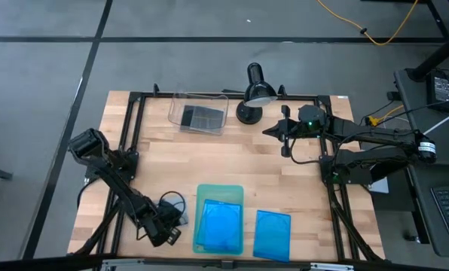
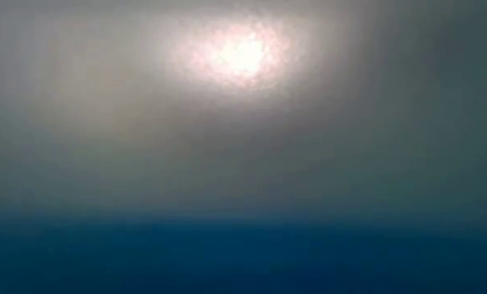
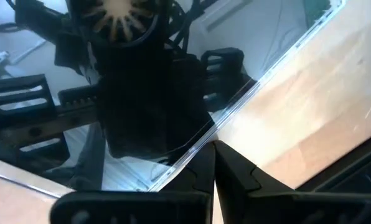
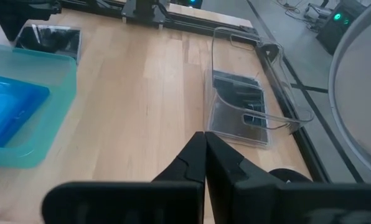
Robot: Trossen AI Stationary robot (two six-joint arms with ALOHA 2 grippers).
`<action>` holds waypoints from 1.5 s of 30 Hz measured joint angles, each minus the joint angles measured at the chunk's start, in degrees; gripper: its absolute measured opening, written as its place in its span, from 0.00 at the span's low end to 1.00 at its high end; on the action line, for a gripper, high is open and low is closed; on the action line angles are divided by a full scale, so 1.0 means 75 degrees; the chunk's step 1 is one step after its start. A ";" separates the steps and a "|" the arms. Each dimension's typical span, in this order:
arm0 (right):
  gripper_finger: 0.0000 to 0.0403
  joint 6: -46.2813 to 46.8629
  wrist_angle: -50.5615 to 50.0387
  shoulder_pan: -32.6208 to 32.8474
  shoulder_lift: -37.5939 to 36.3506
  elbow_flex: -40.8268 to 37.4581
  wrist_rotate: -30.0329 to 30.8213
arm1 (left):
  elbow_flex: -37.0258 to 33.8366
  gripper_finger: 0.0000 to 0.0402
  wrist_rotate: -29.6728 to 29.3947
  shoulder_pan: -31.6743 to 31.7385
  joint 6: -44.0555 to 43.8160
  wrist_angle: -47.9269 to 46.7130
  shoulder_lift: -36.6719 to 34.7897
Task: Pick & place jewel cases by type
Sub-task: Put the black CD case into the transparent bin
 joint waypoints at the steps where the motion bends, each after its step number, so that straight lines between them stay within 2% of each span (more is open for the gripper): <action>1: 0.01 -0.0055 0.0000 0.0000 0.0003 0.0000 0.0000 | 0.0000 0.00 0.0002 0.0063 0.0049 -0.0040 -0.0003; 8: 0.01 -0.0213 -0.0003 0.0000 0.0001 0.0000 0.0000 | 0.0029 0.00 0.0020 0.0419 0.0167 -0.0483 -0.0024; 22: 0.01 -0.0382 -0.0006 0.0000 0.0064 0.0000 -0.0006 | 0.0060 0.00 0.0781 0.1764 0.2305 -0.1223 -0.0063; 30: 0.01 -0.0371 -0.0003 -0.0142 0.0384 0.0000 -0.0782 | 0.0067 0.00 0.1209 0.2765 0.3888 -0.1671 -0.0070; 45: 0.01 -0.0752 0.0175 -0.0545 0.0759 0.0000 -0.1221 | 0.0012 0.01 0.2581 0.5422 0.6896 -0.2784 -0.0018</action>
